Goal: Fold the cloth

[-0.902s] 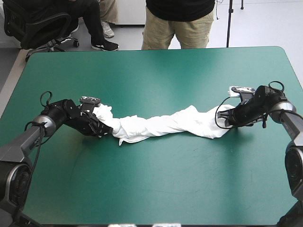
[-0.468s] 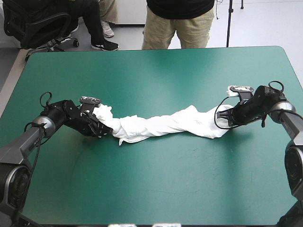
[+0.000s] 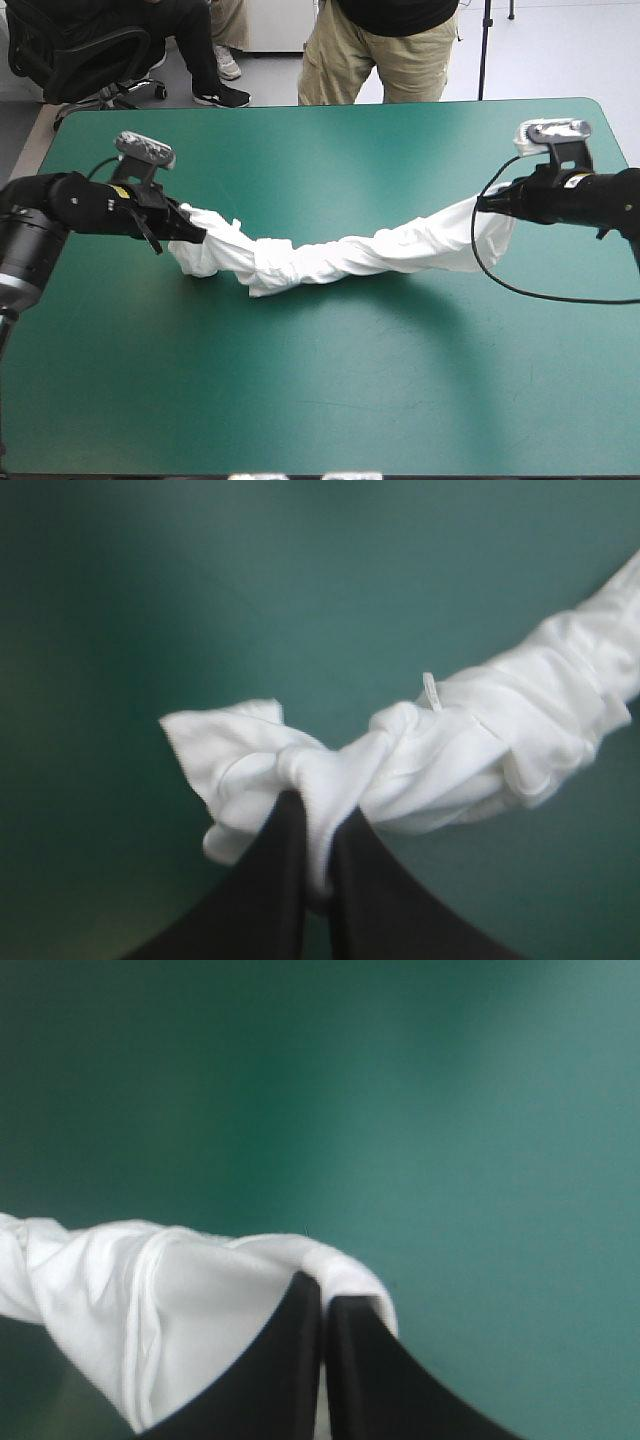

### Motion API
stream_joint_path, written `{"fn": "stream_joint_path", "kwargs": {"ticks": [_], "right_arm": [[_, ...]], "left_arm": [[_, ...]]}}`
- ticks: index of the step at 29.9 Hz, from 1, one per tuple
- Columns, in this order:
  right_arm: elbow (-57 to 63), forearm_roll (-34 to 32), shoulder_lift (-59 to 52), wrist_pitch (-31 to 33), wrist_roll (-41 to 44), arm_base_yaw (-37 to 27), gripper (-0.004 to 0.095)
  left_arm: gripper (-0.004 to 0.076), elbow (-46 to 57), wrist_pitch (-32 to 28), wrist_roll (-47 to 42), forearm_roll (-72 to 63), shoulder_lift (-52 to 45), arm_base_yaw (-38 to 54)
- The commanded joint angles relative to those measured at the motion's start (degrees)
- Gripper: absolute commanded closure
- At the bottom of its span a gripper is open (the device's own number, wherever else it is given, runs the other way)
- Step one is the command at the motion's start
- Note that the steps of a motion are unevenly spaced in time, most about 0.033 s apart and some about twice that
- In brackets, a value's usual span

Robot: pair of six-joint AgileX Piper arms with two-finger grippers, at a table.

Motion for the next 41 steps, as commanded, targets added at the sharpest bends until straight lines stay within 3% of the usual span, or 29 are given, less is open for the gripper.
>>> {"fn": "stream_joint_path", "kwargs": {"ticks": [1,12,19,23,29,33,37,41], "right_arm": [[-8.4,1.7,-6.9,-1.8,-0.6,-0.3,0.0925],[-31.7,0.9,-14.5,1.8,-1.4,-0.3,0.0925],[-34.8,0.8,-16.4,9.0,-1.6,-0.3,0.0925],[-32.9,0.8,-16.4,15.0,-1.1,-0.3,0.0925],[-20.2,-2.8,-16.4,16.4,1.8,-0.3,0.0925],[-7.3,-2.3,-16.4,13.4,2.8,-0.3,0.0925],[6.0,-1.4,-14.9,3.9,2.6,-0.3,0.0925],[14.3,-1.6,-9.9,-6.4,2.5,-0.3,0.0925]], "left_arm": [[0.0733,-10.8,-1.2,-1.6,-0.2,-4.3,-0.1],[0.0733,-46.9,2.3,-2.5,5.2,-5.0,-0.1],[0.0733,-53.4,8.3,-3.3,5.8,-5.0,-0.1],[0.0733,-48.4,13.1,-4.7,5.2,-4.9,-0.1],[0.0733,-29.4,12.3,-4.1,-3.1,-4.9,-0.1],[0.0733,-13.4,5.0,-3.0,-5.8,-4.6,-0.1],[0.0733,0.9,-5.5,-2.5,-7.3,-2.6,-0.1],[0.0733,8.7,-17.7,-0.8,-7.7,2.4,-0.1]]}}
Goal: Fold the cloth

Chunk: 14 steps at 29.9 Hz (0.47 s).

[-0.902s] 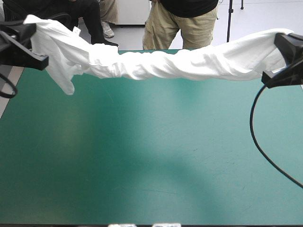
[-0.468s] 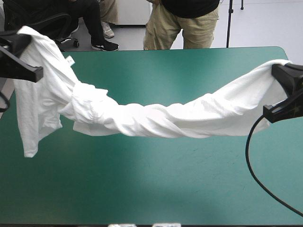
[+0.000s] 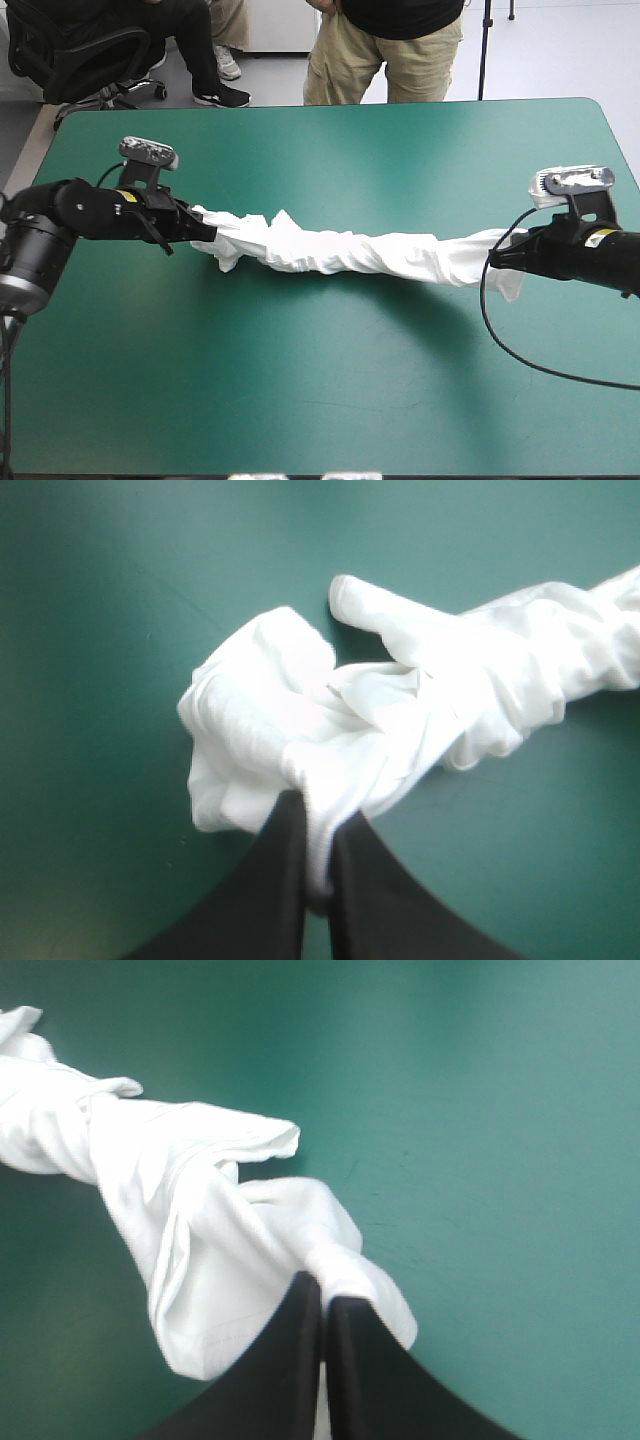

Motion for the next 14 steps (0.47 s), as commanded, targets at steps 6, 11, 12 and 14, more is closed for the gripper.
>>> {"fn": "stream_joint_path", "kwargs": {"ticks": [6,11,12,14], "right_arm": [[3.9,0.7,13.3,-27.3,-2.2,-0.3,0.0925],[3.9,1.0,19.5,-39.7,-2.2,-0.3,0.0925],[3.9,1.0,20.4,-41.3,-2.2,-0.3,0.0925],[3.9,1.0,22.4,-42.8,-2.2,-0.3,0.0925]], "left_arm": [[0.0733,2.9,-28.5,0.7,-2.7,11.5,-0.1],[0.0733,1.1,-42.6,1.4,-4.8,17.2,-0.1],[0.0733,0.1,-43.9,1.4,-4.8,18.3,-0.1],[0.0729,-1.9,-44.4,1.4,-4.4,20.4,-0.1]]}}
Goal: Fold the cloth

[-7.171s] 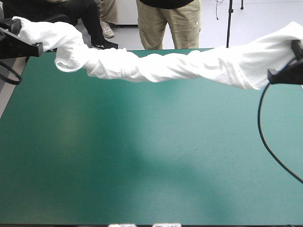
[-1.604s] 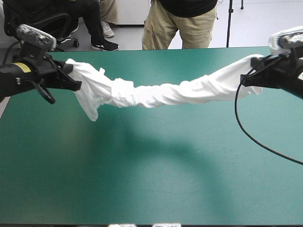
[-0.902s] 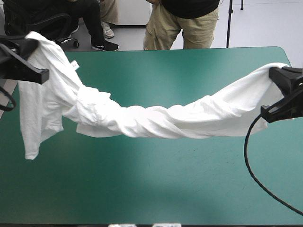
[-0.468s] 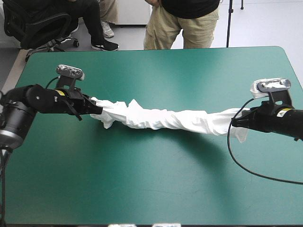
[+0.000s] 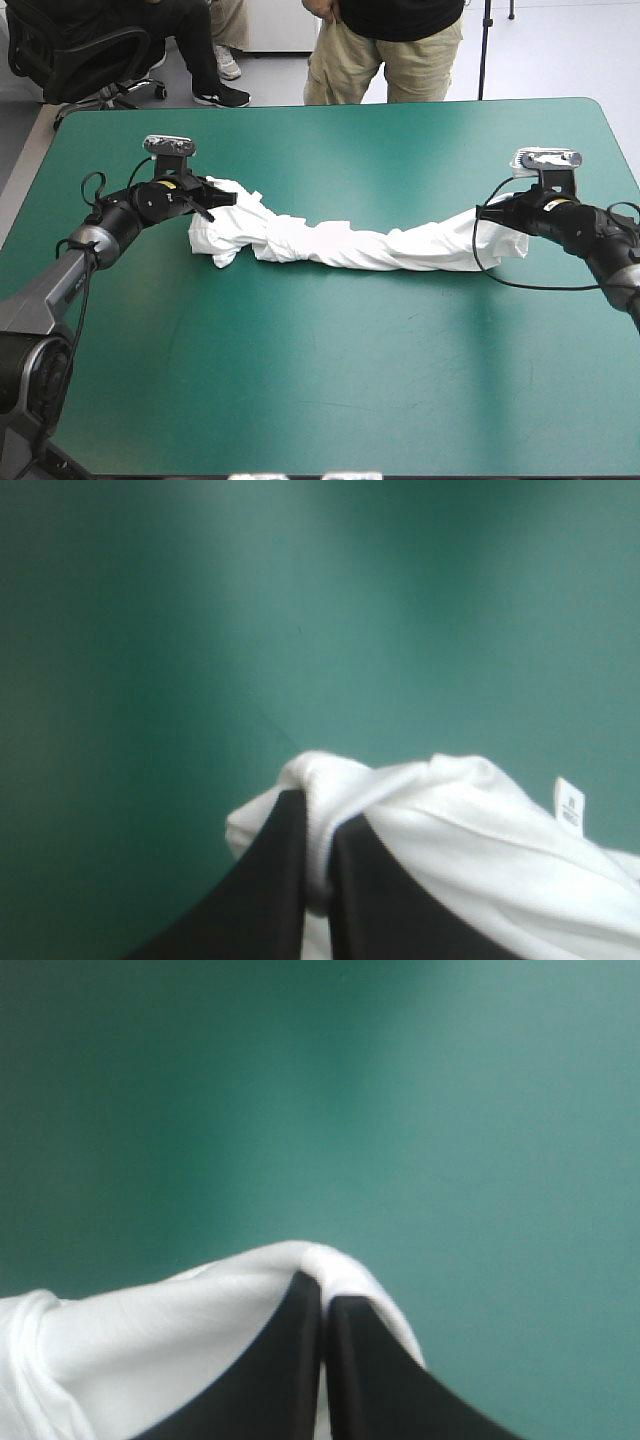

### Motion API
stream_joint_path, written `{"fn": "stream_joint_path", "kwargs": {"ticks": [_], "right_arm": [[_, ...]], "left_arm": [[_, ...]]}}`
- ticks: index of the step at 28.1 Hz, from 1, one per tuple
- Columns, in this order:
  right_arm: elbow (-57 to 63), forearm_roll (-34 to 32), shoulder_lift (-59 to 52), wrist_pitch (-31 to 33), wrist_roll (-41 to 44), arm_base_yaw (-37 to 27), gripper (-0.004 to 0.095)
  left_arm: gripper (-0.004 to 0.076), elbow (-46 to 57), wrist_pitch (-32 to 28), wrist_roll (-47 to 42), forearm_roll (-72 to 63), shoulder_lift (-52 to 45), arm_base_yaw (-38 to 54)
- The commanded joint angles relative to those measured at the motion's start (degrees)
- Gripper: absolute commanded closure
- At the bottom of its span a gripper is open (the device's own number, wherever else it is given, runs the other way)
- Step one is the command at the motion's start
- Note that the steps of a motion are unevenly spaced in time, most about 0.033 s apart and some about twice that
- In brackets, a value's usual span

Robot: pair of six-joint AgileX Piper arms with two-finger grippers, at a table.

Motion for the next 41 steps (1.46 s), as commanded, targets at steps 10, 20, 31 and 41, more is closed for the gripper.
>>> {"fn": "stream_joint_path", "kwargs": {"ticks": [10,20,31,41], "right_arm": [[-6.4,0.5,7.0,-0.2,-0.7,-0.3,0.0516],[-14.5,-1.3,-1.5,11.8,-0.7,-0.3,0.0401],[-14.9,-0.8,-13.6,23.4,-0.3,-0.3,0.0541],[-14.9,0.7,-12.2,22.9,-0.3,-0.3,0.0541]], "left_arm": [[0.0136,-13.1,3.9,-0.2,-0.8,7.3,-0.1],[0.0195,-14.3,15.5,-2.4,4.6,-2.7,-0.1],[0.0215,-5.8,28.6,-14.3,14.5,-4.9,3.1],[0.0215,-4.3,27.3,1.9,-4.9,3.6,3.2]]}}
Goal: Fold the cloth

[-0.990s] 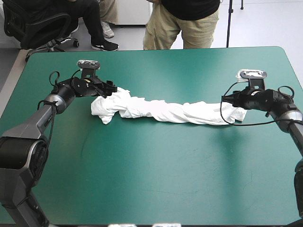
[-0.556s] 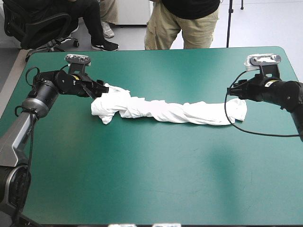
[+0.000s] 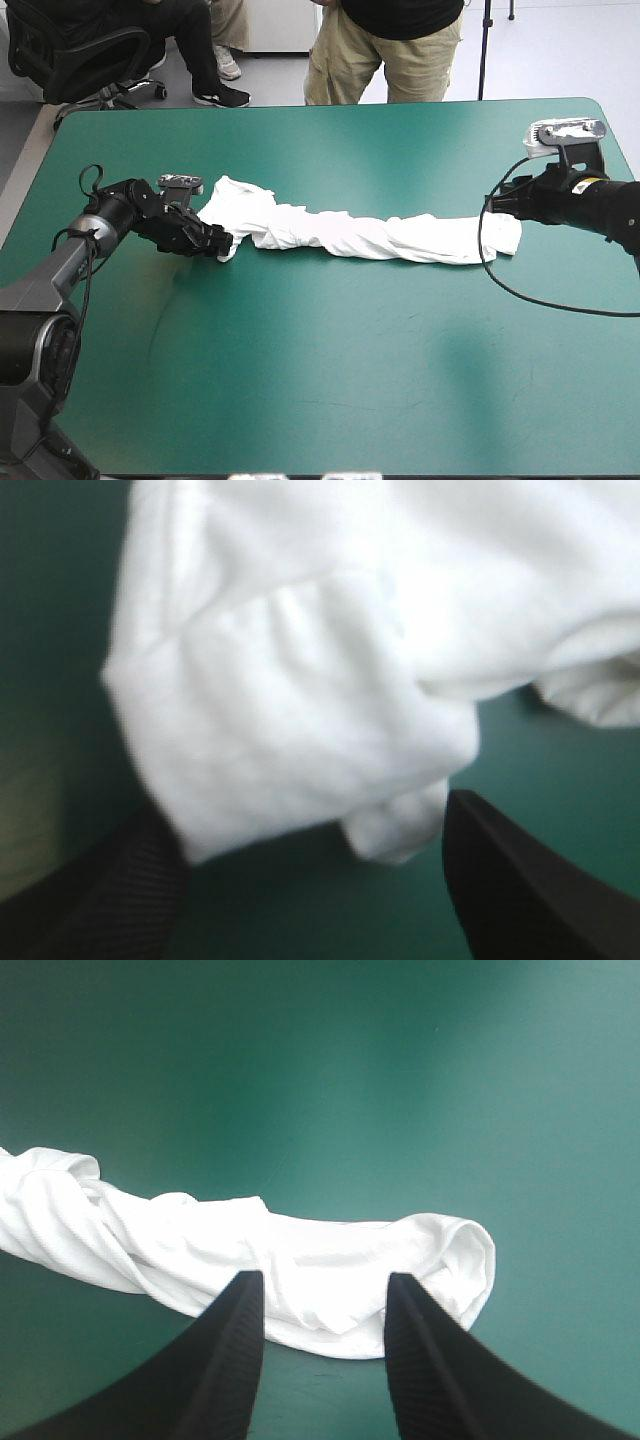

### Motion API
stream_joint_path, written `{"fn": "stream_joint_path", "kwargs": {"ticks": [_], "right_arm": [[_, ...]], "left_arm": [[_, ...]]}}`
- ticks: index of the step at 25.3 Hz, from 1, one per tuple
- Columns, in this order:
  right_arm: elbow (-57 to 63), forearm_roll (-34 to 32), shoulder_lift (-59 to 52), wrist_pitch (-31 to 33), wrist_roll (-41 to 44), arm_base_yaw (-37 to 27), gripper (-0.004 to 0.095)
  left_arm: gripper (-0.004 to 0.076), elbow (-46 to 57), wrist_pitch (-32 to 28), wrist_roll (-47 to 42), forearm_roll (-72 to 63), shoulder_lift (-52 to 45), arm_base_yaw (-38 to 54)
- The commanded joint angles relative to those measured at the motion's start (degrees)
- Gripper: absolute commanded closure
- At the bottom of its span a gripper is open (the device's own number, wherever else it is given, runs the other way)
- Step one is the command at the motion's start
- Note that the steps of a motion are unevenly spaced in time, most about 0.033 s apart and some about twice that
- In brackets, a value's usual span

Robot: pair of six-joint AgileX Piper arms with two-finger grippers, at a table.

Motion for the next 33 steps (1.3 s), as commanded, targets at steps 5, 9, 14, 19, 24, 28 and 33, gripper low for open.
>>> {"fn": "stream_joint_path", "kwargs": {"ticks": [5,9,14,19,24,28,33], "right_arm": [[-1.8,1.4,-0.6,-3.4,-0.3,-0.3,0.0541],[-1.8,1.4,-0.6,-3.4,-0.3,-0.3,0.0561],[-1.8,1.0,-0.6,-1.0,-0.3,-0.3,0.0561],[-1.0,-3.0,1.2,3.6,2.1,-0.3,0.0557],[1.8,-3.4,4.4,2.3,3.2,-0.3,0.0546],[3.6,-4.2,9.1,1.1,3.5,-0.3,0.0542],[3.9,-8.5,15.4,-2.8,6.1,-0.3,0.0542]], "left_arm": [[0.0347,-1.3,-1.4,5.7,-9.6,5.8,-0.1],[0.0691,-1.3,5.6,7.6,-11.3,6.9,-0.1],[0.0733,-1.3,7.8,8.7,-10.2,6.4,-0.1],[0.0733,-1.6,7.2,8.6,-10.2,3.4,0.0],[0.0733,-1.5,6.8,8.7,-8.7,1.6,0.0],[0.0733,-1.5,7.4,8.5,-8.0,1.7,0.0],[0.0733,-1.5,7.4,8.5,-8.2,1.7,0.0]]}}
